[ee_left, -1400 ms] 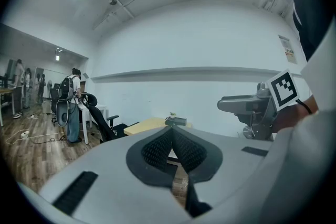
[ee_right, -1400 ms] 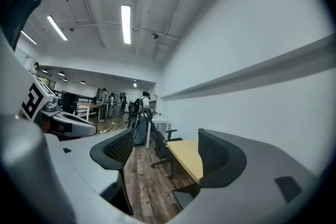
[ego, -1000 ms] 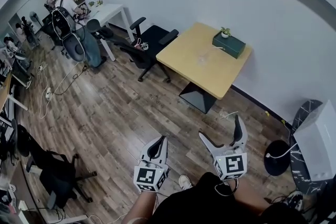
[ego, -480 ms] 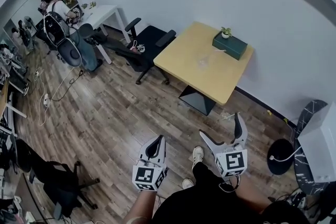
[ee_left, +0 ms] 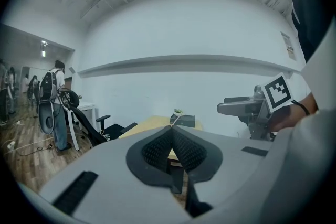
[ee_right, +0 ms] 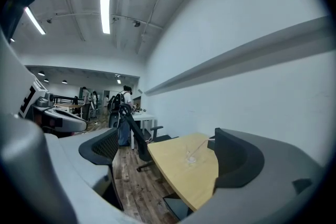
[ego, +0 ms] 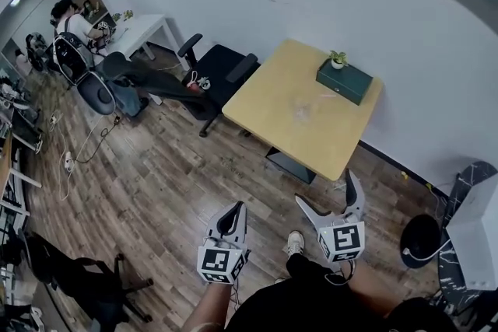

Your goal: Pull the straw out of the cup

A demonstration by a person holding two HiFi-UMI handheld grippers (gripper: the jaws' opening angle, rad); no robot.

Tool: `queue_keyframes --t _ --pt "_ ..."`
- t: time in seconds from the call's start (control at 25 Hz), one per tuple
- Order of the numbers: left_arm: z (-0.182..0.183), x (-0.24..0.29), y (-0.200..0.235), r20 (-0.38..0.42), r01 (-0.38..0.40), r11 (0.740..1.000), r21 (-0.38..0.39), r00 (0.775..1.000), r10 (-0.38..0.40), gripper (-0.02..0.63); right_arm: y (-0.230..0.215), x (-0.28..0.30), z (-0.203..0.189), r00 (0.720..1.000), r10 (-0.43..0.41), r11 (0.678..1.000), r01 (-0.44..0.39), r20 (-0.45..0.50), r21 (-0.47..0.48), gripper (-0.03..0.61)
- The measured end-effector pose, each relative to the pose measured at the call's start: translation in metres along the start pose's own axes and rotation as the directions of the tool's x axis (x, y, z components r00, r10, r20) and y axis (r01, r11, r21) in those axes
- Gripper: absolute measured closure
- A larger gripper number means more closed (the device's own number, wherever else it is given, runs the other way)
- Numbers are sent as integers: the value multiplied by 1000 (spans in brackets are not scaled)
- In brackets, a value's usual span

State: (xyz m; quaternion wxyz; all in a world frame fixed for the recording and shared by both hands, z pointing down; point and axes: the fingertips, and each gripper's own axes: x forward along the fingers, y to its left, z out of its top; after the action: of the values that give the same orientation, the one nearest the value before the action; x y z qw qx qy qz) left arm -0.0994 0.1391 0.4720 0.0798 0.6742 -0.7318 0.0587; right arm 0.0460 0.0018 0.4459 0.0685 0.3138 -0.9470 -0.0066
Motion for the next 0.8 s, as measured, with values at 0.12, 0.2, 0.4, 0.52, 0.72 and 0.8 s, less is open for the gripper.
queue_keyframes --t 0.12,0.2,0.4,0.52,0.72,0.8 --pt "9 39 5 -6 10 1000 14 1000 -10 595 -21 31 -7 1000 10 1000 -9 -19 24 -6" --pt "16 60 12 -1 7 1000 2 1000 -7 595 -32 52 -11 999 18 999 -17 -29 37 0" --pt "27 100 27 -2 -22 1000 -11 1000 22 595 -52 95 -11 998 52 997 -50 -33 53 8" --pt "31 115 32 -6 -30 999 -22 1000 30 595 -61 113 -12 997 62 996 -60 -38 70 8" --pt "36 137 47 -9 -37 999 -24 999 37 595 -73 140 -16 997 64 994 -59 -47 94 8" --pt "38 148 55 -3 -37 999 -24 999 37 595 -76 150 -19 997 64 993 -58 -52 100 8"
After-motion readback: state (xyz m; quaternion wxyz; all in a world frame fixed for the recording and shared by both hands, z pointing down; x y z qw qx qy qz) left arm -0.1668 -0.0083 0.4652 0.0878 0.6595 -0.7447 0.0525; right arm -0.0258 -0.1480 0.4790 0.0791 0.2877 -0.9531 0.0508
